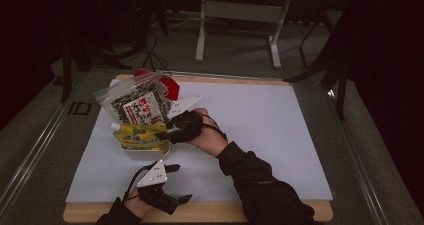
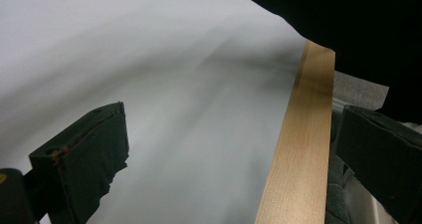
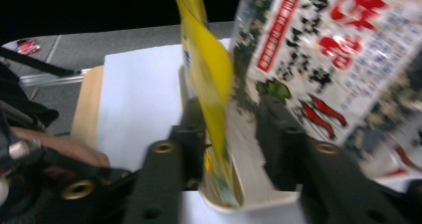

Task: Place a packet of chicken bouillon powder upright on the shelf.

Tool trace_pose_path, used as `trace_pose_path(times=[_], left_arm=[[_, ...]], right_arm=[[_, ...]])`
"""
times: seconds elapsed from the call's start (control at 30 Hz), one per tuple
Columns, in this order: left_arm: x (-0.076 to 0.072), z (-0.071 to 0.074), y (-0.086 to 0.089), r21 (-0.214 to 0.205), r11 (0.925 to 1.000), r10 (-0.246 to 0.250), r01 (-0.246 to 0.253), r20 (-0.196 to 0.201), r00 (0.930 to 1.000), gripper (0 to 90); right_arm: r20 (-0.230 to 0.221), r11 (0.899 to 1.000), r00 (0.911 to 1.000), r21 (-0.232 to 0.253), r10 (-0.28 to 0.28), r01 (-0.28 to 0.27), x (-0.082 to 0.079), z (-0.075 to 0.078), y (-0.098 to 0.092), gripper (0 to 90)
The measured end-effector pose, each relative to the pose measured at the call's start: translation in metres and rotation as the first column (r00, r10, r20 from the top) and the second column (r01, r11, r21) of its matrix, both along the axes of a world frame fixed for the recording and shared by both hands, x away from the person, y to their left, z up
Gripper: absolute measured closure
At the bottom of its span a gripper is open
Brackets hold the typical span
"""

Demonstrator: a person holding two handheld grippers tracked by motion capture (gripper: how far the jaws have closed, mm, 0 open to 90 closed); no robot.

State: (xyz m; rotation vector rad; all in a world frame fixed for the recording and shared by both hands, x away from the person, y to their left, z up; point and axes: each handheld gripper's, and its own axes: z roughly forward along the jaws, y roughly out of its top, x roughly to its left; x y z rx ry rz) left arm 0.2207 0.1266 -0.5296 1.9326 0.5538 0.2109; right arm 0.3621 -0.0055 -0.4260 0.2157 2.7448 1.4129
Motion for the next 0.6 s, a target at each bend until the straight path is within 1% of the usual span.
trace_pose_path(times=[0.03,0.17,0.23,0.3,0.4,0.47,0.5,0.6], left_arm=[[0.000,0.000,0.000,-0.002,1.0000,0.000,0.000,-0.002,1.0000,1.8],[0.000,0.000,-0.001,-0.004,1.0000,0.000,0.000,-0.004,1.0000,1.8],[0.000,0.000,0.000,-0.004,1.0000,0.000,0.000,-0.005,1.0000,1.8],[0.001,0.000,0.000,-0.002,1.0000,0.002,-0.002,-0.006,1.0000,1.8],[0.001,0.000,0.000,-0.004,1.0000,0.003,-0.003,-0.008,1.0000,1.8],[0.001,0.000,-0.001,-0.009,1.0000,0.001,-0.001,-0.013,0.9999,1.8],[0.001,0.000,-0.001,-0.009,1.0000,0.001,-0.001,-0.013,0.9999,1.8],[0.001,-0.001,-0.001,0.000,1.0000,0.003,-0.003,-0.012,0.9999,1.8]], right_arm=[[0.005,1.000,0.9999,-0.001,-0.011,0.011,0.000,0.000,-0.004,57.2],[0.014,0.999,0.9985,0.013,-0.053,0.052,0.000,-0.004,-0.021,43.9],[0.011,0.997,0.9973,0.022,-0.073,0.073,-0.001,-0.006,-0.031,40.2],[0.020,0.996,0.9958,0.027,-0.089,0.088,-0.002,-0.009,-0.041,38.1],[0.022,0.993,0.9932,0.019,-0.114,0.114,-0.004,-0.015,-0.053,36.4],[0.020,0.992,0.9921,0.018,-0.124,0.123,-0.006,-0.020,-0.059,34.9],[0.020,0.992,0.9921,0.018,-0.124,0.123,-0.006,-0.020,-0.059,34.9],[0.007,0.991,0.9905,0.012,-0.137,0.137,-0.009,-0.030,-0.067,35.1]])
